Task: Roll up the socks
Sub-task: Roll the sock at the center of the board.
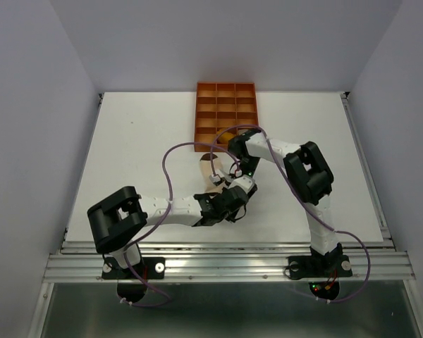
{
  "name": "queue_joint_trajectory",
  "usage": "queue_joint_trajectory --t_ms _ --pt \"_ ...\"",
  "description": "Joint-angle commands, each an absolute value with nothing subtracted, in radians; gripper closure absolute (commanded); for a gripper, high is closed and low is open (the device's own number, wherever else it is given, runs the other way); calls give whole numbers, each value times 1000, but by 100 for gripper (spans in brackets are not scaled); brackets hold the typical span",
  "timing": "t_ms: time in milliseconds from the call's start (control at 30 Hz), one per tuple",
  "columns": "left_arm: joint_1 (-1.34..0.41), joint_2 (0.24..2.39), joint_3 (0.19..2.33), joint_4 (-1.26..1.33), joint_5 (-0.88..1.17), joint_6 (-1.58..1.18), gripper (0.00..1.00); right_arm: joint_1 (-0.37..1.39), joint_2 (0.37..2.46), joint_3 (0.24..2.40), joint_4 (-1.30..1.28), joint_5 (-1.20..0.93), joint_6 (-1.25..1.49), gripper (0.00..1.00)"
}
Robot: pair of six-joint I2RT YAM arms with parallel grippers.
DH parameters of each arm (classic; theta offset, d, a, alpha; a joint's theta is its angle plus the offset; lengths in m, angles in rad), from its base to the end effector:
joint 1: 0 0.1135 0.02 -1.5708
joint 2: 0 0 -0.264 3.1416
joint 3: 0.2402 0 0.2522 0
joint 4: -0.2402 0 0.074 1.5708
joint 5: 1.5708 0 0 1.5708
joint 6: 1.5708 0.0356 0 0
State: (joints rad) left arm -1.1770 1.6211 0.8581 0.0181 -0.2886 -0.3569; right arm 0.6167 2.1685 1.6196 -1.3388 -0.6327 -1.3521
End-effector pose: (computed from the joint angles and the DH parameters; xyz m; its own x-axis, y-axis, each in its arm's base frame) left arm 0.1365 -0.3020 0.1779 -0.5249 0.3906 -0.7562 0.6634 0.7444 -0.0761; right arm 0.2952 0.2351 0.1575 0.1404 -0.8655 -0.4809 -0.8253 -0.3706 0.4261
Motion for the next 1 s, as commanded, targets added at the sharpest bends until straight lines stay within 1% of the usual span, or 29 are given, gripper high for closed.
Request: queue_joint_trajectory --t_ms 0,33,67,167,233,300,367,400,467,600,667,700,800,900,967 --pt "-1200 1687 881 38 -127 -317 100 644 2140 1638 -1382 -778 -1321 97" --pt "-1195 1689 881 31 -127 -339 100 644 2132 1638 -1365 -781 -1313 91" --pt "-1190 1689 879 29 -114 -351 100 644 2128 1637 -1349 -787 -1304 88" --pt "-1155 1672 847 38 -64 -416 100 614 2093 1626 -1283 -798 -1250 69" --pt "-1140 1660 821 61 -23 -457 100 600 2086 1631 -1273 -813 -1247 62" --pt "-1089 1635 776 107 53 -504 100 591 2060 1634 -1264 -828 -1243 59" --pt "-1056 1620 749 129 78 -541 100 580 2030 1620 -1258 -830 -1247 57" --pt "-1045 1606 730 144 93 -551 100 580 2020 1611 -1246 -828 -1244 47" --pt "-1029 1594 715 156 98 -571 100 580 2003 1586 -1238 -821 -1249 44" --pt "-988 1580 663 202 153 -624 100 557 1956 1556 -1180 -796 -1194 43" --pt "-962 1582 653 225 202 -652 100 531 1918 1542 -1082 -778 -1103 42" --pt "-948 1580 649 221 216 -660 100 506 1896 1522 -992 -778 -1012 41" --pt "-922 1566 628 221 259 -716 100 477 1879 1496 -866 -741 -881 42" --pt "-874 1565 591 230 320 -778 100 468 1859 1479 -835 -724 -864 43" --pt "-842 1581 552 297 435 -827 100 468 1829 1445 -786 -706 -857 43"
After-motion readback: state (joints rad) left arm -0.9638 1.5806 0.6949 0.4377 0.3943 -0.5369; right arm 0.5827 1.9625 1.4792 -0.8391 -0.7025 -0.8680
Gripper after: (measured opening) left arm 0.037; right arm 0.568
